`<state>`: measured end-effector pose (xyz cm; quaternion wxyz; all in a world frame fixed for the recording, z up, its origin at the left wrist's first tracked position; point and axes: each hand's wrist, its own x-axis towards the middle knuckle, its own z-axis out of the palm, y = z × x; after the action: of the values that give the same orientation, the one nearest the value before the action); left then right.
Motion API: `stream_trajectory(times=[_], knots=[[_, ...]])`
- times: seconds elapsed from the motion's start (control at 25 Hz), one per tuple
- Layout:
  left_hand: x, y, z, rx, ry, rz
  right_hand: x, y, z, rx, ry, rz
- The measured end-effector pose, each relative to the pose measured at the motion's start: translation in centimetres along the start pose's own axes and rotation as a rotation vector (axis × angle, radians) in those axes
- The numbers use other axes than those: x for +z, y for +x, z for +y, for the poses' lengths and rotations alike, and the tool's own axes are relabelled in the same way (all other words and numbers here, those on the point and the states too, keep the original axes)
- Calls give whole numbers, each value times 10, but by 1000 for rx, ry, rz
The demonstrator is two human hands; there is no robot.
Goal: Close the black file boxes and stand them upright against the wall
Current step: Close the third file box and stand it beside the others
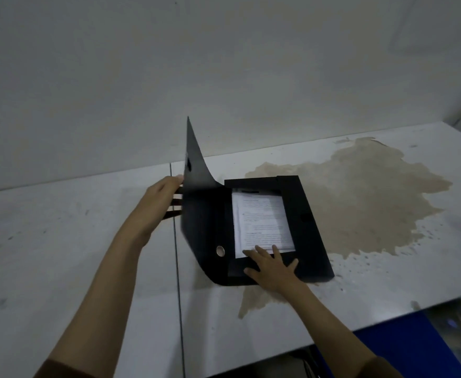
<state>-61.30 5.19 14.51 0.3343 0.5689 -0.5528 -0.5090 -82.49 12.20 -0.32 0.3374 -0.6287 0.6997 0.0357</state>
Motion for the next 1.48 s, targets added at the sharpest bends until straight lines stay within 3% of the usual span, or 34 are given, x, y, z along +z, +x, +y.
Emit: stream_trajectory(times=[0.12, 0.28, 0.4, 0.6, 0.92, 1.08, 1.48], knots=[[35, -2, 2, 135, 113, -135, -25, -4, 4, -34, 410, 60], [89, -1, -16, 276, 279, -261, -75, -25, 10, -72, 1229, 134], [116, 9, -46, 261, 399, -382, -103, -34, 29, -105, 1483, 190], [137, 30, -94, 146, 651, -452, -117, -31, 61, -47, 1256, 243], [144, 54, -122, 205, 1007, -453, -74, 10, 99, 195, 730, 395], [146, 56, -135, 293, 1032, -408, -60, 22, 102, 296, 507, 434], [152, 58, -155, 326, 997, -302, -42, 57, 87, 300, 156, 448]])
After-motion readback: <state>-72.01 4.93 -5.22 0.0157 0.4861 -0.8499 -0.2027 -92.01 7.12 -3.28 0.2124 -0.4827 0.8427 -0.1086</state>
